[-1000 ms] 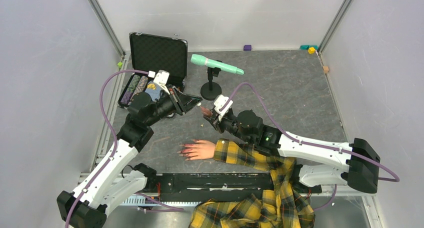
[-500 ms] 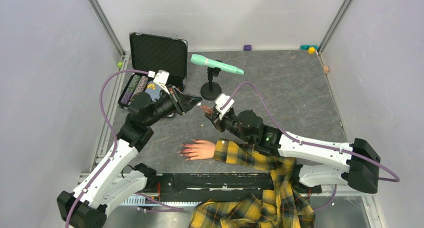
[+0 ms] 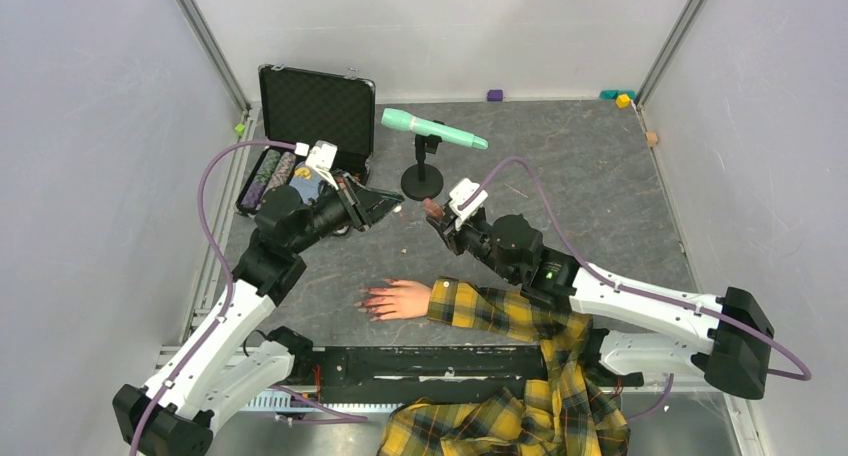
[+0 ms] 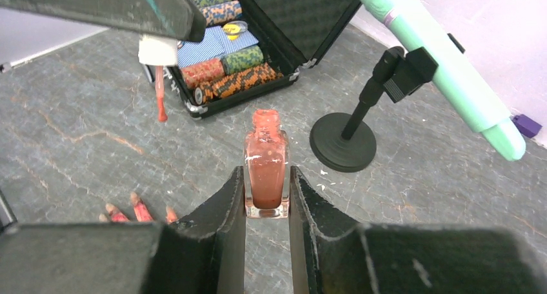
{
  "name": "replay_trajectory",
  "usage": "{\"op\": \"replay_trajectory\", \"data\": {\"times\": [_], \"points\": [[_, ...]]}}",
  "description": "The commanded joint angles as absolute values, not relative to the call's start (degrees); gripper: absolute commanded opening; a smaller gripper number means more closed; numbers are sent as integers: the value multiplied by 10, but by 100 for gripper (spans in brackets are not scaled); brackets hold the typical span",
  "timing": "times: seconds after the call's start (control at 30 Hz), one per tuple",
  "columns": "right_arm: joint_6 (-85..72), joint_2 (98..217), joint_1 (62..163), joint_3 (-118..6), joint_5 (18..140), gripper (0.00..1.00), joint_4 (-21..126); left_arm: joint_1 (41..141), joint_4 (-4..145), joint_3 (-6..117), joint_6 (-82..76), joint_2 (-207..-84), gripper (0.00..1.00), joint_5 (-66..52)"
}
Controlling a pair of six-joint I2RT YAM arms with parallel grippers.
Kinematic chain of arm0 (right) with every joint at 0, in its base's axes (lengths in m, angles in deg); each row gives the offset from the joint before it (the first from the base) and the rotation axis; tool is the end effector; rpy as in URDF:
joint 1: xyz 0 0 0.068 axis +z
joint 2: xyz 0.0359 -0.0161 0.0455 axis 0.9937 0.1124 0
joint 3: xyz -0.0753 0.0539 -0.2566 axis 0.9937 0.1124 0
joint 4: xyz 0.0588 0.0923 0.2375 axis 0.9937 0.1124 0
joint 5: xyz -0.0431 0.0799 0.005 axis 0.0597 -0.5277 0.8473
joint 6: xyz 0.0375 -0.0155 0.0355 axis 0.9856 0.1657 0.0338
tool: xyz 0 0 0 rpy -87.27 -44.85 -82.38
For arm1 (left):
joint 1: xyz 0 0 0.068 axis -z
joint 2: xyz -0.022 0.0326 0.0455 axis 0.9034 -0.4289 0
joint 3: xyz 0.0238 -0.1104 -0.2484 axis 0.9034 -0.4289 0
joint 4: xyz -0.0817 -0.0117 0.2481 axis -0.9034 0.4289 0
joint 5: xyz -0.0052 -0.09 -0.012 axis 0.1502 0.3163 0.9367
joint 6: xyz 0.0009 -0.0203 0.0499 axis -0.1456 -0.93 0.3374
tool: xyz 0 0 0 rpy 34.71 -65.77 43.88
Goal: Paint the nails
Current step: Unscrew the nail polish bottle.
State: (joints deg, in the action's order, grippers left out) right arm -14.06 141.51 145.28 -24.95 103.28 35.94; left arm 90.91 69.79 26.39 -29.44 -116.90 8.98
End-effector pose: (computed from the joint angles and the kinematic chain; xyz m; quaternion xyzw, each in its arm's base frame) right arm 0.1355 0.2304 0.3143 -0.2929 0.6726 0.2460 0.6335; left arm 0.1672 -0.0993 0.3477 0.0766 0.7074 -0.4935 0.5002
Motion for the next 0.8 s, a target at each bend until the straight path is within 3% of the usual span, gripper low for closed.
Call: {"op": "replay_trajectory", "data": {"times": [0.0,0.2,0.77], "points": [[-176,1401,1446,-251,964,0,380,906,694,274,-290,-1155,2,84],[-205,1423,1446,-275,866,0,417,905,696,275,-289,-1156,2,83],[-185,1431,1457,-271,898,0,359,906,684,271,-297,-1166,2,98]]}}
